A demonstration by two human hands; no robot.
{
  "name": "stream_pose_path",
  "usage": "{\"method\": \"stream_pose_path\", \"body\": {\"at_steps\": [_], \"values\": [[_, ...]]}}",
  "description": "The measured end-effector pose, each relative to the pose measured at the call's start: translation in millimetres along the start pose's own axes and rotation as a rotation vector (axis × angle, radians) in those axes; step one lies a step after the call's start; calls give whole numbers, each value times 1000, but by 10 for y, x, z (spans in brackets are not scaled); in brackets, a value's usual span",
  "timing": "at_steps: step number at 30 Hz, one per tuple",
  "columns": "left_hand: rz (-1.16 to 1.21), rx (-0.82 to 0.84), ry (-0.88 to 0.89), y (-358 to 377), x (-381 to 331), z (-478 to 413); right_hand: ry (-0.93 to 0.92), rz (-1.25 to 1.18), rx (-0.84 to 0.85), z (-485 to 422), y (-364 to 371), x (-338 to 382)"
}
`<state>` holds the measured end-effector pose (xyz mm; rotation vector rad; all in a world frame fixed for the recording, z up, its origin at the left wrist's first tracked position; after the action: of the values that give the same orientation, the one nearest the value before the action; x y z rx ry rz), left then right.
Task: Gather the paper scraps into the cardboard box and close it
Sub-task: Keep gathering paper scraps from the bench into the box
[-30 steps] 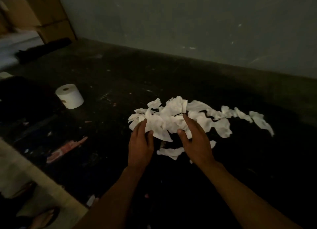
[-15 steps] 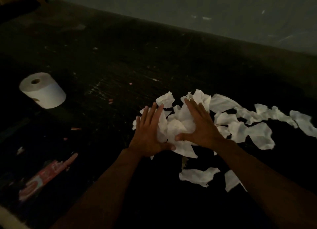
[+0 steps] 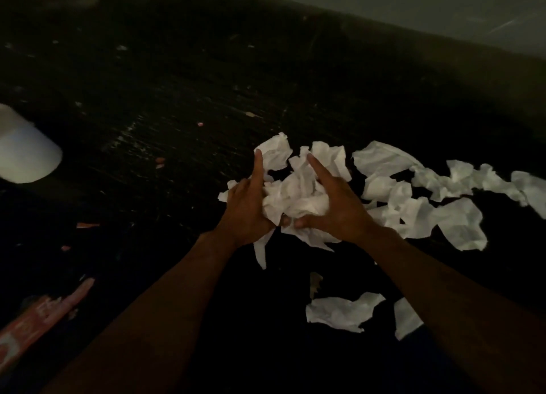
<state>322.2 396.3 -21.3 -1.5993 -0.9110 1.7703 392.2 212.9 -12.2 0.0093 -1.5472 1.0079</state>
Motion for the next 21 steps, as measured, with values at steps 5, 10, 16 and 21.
{"method": "stream_pose_path", "body": {"at_steps": [5, 10, 16, 21], "values": [[-163, -49, 86, 65, -131, 115, -91, -45, -99, 201, 116, -26], [311, -16, -89, 7, -286, 359, 82, -344, -146, 436, -1, -4], [586, 69, -121, -253, -698, 660, 141, -536, -269, 846, -341, 184], [495, 32, -17, -422, -1199, 827, 8, -493, -286, 1125, -672, 591]]}}
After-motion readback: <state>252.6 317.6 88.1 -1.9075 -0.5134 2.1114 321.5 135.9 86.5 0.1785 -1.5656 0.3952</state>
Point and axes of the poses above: each hand's wrist, its own z-axis away from the middle knuckle, its own y-axis out of the palm, x = y × z, the point moved 3 cm from there along -z, towards the middle knuckle, and after that the axes turned 7 degrees about -z, right-handed, at the moved point
